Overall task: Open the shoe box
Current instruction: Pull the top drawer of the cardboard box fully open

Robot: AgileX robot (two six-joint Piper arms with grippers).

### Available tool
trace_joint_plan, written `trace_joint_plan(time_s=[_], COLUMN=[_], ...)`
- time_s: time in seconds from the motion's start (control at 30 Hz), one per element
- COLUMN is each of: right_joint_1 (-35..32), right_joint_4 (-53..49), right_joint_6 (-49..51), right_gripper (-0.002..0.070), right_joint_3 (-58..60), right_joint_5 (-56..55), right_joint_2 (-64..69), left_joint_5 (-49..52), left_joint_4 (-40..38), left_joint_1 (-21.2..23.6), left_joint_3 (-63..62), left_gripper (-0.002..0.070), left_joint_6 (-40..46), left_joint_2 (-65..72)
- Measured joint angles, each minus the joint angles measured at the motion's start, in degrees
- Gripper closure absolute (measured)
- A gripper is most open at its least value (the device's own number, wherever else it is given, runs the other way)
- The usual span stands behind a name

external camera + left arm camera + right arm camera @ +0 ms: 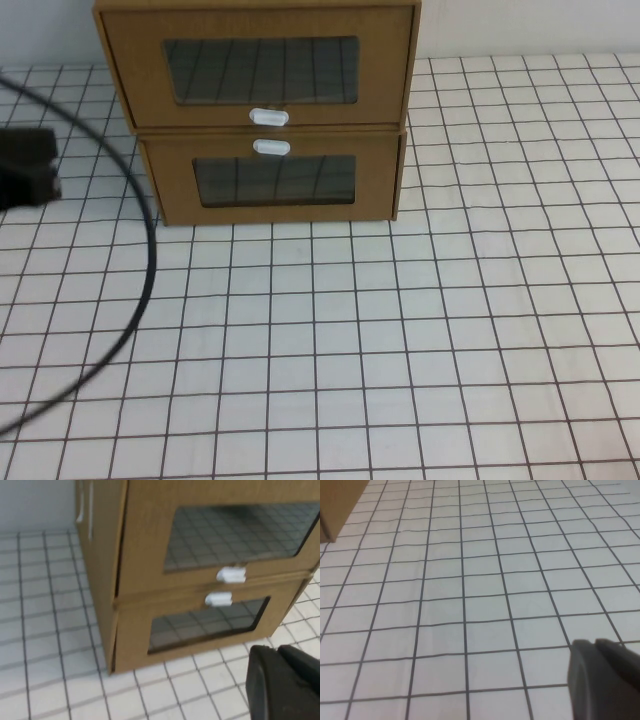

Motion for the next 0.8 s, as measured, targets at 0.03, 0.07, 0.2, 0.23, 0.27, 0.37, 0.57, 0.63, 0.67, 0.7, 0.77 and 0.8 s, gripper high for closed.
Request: trace_joint_plan(time_s=[0.03,0.07,0.2,0.23,0.27,0.37,0.57,0.63,0.67,0.7,0.77,0.8], right_joint_1=[0.0,0.0,0.0,0.0,0.0,0.0,0.0,0.0,0.0,0.0,0.0,0.0], right_joint_4=[0.0,0.0,0.0,0.0,0.0,0.0,0.0,0.0,0.0,0.0,0.0,0.0], right_joint_6=[0.0,0.0,0.0,0.0,0.0,0.0,0.0,0.0,0.0,0.0,0.0,0.0], right_gripper=[0.069,0.069,0.069,0.069,0.069,0.069,0.0689,0.0689,0.0689,0.0689,0.069,0.069], right_joint_3=[0.0,0.0,0.0,0.0,0.0,0.0,0.0,0.0,0.0,0.0,0.0,0.0], right_joint_5=[0.0,0.0,0.0,0.0,0.0,0.0,0.0,0.0,0.0,0.0,0.0,0.0], right_joint_2=[0.0,0.0,0.0,0.0,0.0,0.0,0.0,0.0,0.0,0.0,0.0,0.0], left_joint_5=[1.4,2.5,8.7,10.7,12.8,18.9,29.7,33.5,35.3,36.6,37.9,38.2], left_joint_4=[-1.7,-3.1,-7.0,-7.3,-7.5,-7.7,-6.4,-4.5,-3.7,-2.6,-0.4,0.5], left_joint_1=[0.0,0.0,0.0,0.0,0.0,-0.1,-2.3,-3.2,-3.6,-4.1,-5.0,-5.5], left_joint_3=[-4.6,-8.4,-27.2,-32.0,-36.0,-49.6,-76.0,-84.2,-87.1,-90.2,-93.5,-94.1], left_gripper=[0.0679,0.0679,0.0679,0.0679,0.0679,0.0679,0.0679,0.0679,0.0679,0.0679,0.0679,0.0679], left_joint_6=[2.8,4.8,10.3,10.7,11.0,10.7,5.6,3.0,2.0,0.9,-0.3,-0.6], left_joint_2=[4.1,7.4,21.8,25.4,29.1,39.1,58.0,63.4,65.3,67.3,69.5,70.1])
